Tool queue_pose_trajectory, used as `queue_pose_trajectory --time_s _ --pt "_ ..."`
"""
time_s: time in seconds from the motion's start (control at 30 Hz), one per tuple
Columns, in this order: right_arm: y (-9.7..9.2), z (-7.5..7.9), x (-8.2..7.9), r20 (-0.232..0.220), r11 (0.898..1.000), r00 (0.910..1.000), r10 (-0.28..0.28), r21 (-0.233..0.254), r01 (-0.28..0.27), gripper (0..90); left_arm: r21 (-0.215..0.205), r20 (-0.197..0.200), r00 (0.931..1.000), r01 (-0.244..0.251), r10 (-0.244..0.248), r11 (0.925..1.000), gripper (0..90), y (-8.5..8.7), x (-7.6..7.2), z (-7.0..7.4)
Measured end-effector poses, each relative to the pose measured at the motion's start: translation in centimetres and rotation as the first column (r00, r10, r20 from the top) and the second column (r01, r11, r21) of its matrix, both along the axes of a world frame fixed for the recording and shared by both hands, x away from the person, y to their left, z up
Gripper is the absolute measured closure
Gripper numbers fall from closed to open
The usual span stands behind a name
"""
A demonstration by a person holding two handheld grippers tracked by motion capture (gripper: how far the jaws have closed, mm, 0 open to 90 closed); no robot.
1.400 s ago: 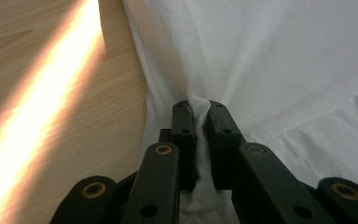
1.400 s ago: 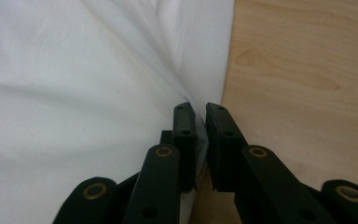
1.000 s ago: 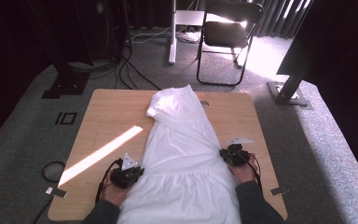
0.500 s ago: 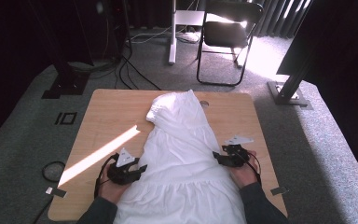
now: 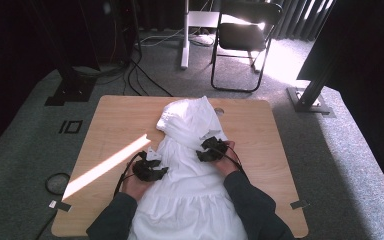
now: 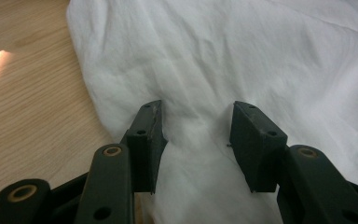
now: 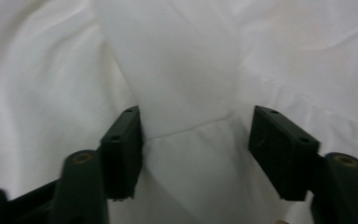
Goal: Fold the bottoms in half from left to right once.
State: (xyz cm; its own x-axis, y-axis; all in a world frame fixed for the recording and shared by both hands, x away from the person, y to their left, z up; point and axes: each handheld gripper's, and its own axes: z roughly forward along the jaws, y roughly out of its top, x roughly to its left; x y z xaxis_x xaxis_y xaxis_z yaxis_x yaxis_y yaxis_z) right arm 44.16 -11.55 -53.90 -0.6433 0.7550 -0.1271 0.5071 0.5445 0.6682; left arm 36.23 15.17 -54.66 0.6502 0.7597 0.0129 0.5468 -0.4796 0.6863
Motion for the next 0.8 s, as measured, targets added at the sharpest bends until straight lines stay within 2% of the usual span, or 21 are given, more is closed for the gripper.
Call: queue_pose_trajectory --time_s 0.07,0.13,0.2,0.3,0.33,0.37,0.4,0.47,0.5,0.57,0.63,0.7,0.73,0.77,0.8 --pt "-1.5 0.6 0.7 0.009 0.996 0.9969 -0.078 0.033 0.078 56.0 -0.01 0.0 1.0 -0.001 0.001 1.0 55.2 0.1 0.0 -0.1" --pt "-3.5 1.5 1.4 0.024 0.984 0.9865 -0.162 0.078 0.16 70.0 -0.01 0.002 1.0 -0.002 0.002 0.9999 55.2 0.1 0.0 -0.1" --pt "-5.2 2.0 2.0 0.054 0.973 0.9721 -0.228 0.057 0.225 81.2 -0.01 0.002 1.0 -0.003 0.003 0.9999 55.3 0.1 0.0 -0.1" --pt "-7.4 1.8 2.8 0.012 0.962 0.964 -0.266 0.074 0.264 87.9 -0.011 0.001 1.0 -0.003 0.003 0.9999 55.3 0.1 0.0 -0.1" --pt "-7.8 1.6 3.0 -0.003 0.959 0.9618 -0.274 0.079 0.273 87.9 -0.011 0.002 1.0 -0.003 0.003 0.9999 55.2 0.1 0.0 -0.1" --pt "-8.2 1.4 3.1 -0.023 0.954 0.9595 -0.281 0.104 0.282 86.1 -0.011 0.002 1.0 -0.003 0.003 0.9999 55.2 0.1 0.0 -0.1" --pt "-8.6 1.3 3.1 -0.036 0.949 0.961 -0.274 0.15 0.276 78.5 -0.011 0.002 1.0 -0.003 0.003 0.9999 55.2 0.1 -0.1 -0.1" --pt "-8.7 1.7 2.7 -0.047 0.94 0.9703 -0.237 0.239 0.242 65.7 -0.015 0.004 1.0 -0.004 0.004 0.9999 55.2 0.1 -0.1 -0.1" --pt "-8.3 1.9 2.4 -0.034 0.944 0.9785 -0.203 0.259 0.205 60.5 -0.014 0.004 1.0 -0.003 0.003 0.9999 55.2 0.1 -0.1 -0.1" --pt "-6.8 2.4 1.6 0.016 0.96 0.9931 -0.116 0.257 0.108 52.5 -0.013 0.005 1.0 -0.002 0.003 0.9999 55.2 0.1 -0.1 -0.1" --pt "-4.8 2.6 1.1 0.057 0.976 0.9978 -0.033 0.217 0.019 44.5 -0.016 0.01 0.9999 -0.004 0.005 0.9999 55.0 0.1 -0.1 -0.2" --pt "-3.0 2.3 1.1 0.079 0.991 0.9967 0.019 0.13 -0.029 39.8 -0.02 0.015 0.9999 -0.004 0.004 0.9998 54.4 0.1 -0.2 -0.2" --pt "-2.2 2.0 1.3 0.081 0.997 0.9965 0.02 0.079 -0.026 40.2 -0.024 0.018 0.9998 -0.005 0.006 0.9997 54.0 0.1 -0.2 -0.3" --pt "-1.7 1.5 1.6 0.074 0.999 0.9973 0.007 0.033 -0.009 47.2 -0.023 0.018 0.9998 -0.004 0.005 0.9997 53.5 0.1 -0.3 -0.3" --pt "-1.5 1.2 2.0 0.066 1.0 0.9977 -0.018 -0.004 0.019 64.4 -0.025 0.019 0.9998 -0.005 0.005 0.9997 52.9 0.1 -0.3 -0.3"
